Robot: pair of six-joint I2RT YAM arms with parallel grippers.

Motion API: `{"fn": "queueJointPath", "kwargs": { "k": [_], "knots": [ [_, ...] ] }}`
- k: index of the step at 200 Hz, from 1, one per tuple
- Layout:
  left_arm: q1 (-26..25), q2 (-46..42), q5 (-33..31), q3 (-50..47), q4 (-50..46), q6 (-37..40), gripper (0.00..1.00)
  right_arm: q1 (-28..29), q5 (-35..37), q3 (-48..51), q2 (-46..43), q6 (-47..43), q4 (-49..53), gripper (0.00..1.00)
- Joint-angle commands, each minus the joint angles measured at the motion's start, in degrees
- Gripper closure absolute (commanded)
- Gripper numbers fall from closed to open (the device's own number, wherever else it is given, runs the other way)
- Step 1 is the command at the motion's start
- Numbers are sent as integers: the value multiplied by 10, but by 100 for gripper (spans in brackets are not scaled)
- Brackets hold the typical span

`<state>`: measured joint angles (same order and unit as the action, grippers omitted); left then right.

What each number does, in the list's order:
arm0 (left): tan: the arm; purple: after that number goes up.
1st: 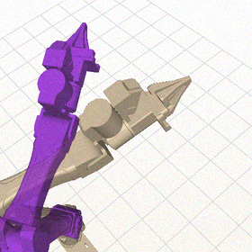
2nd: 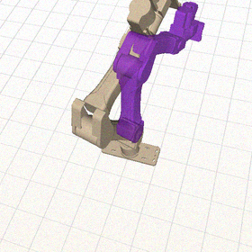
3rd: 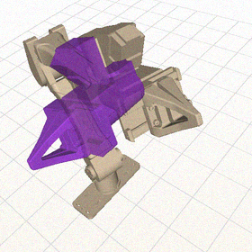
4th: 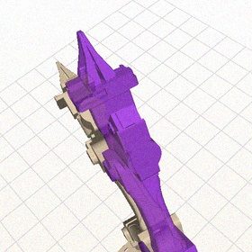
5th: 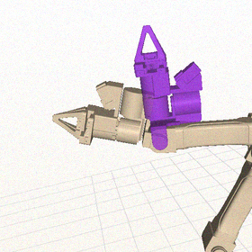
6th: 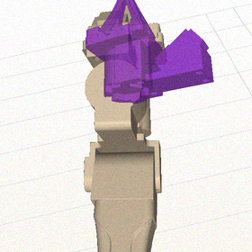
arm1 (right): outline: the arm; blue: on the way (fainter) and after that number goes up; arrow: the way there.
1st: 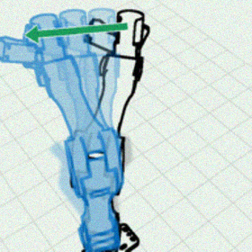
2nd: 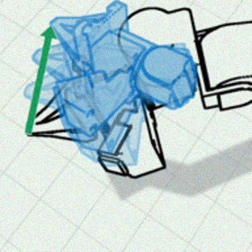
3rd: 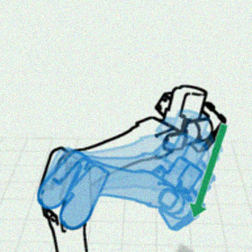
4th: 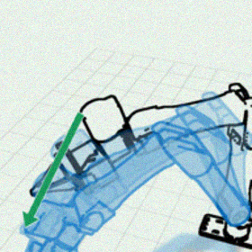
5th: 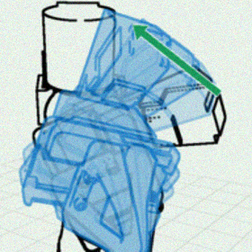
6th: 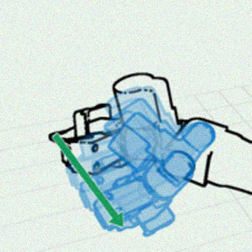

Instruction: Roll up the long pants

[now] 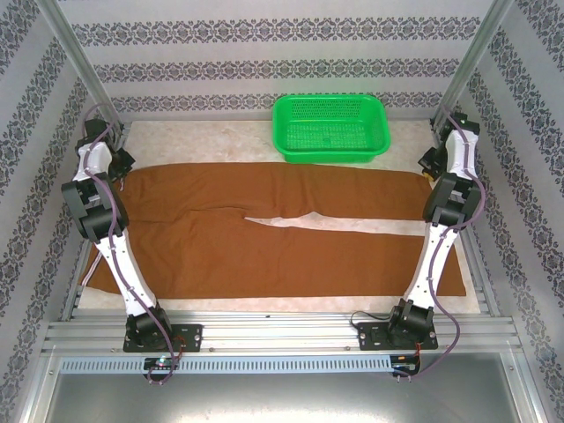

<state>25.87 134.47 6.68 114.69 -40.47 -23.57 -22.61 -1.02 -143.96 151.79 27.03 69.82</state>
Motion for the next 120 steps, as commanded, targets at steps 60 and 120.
{"fn": "queueJointPath", "kwargs": {
  "k": [60,120],
  "knots": [
    [-12,-97,-3,-70,30,-33,100,20,41,76,-135,-12,-38,100],
    [-23,-181,-9,-104,25,-39,100,29,49,361,-342,-3,-203,100]
  ]
}}
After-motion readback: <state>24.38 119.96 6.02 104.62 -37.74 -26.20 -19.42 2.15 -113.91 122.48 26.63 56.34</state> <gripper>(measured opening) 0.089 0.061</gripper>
